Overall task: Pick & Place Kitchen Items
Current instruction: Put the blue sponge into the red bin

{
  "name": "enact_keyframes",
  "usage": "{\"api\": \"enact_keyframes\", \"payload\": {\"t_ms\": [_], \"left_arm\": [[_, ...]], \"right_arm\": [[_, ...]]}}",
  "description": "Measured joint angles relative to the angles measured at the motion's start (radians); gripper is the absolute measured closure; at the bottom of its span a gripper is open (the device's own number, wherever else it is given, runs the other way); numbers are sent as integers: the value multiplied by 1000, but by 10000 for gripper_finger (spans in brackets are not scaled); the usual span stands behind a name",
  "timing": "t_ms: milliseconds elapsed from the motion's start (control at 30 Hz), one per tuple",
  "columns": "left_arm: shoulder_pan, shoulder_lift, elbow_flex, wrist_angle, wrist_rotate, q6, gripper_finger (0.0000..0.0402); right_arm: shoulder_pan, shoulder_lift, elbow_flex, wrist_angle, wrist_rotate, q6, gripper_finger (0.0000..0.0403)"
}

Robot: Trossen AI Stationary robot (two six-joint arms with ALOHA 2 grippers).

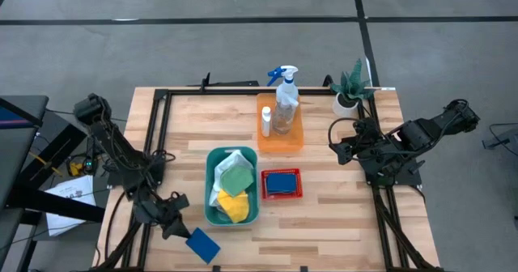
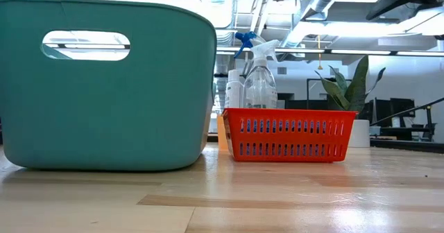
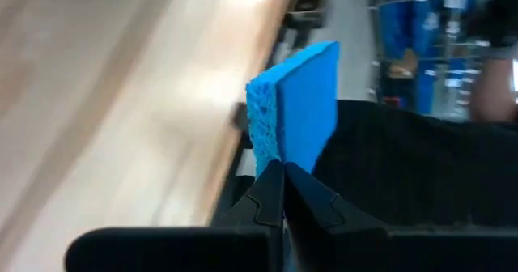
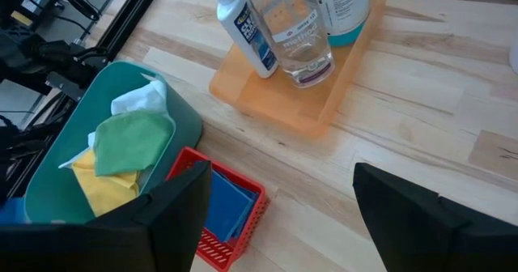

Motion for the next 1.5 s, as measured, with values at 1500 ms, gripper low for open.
{"api": "enact_keyframes", "payload": {"t_ms": [1500], "left_arm": [[272, -233, 2, 210, -519, 346, 401]], "right_arm": [[-240, 383, 0, 1129, -409, -490, 112]]}}
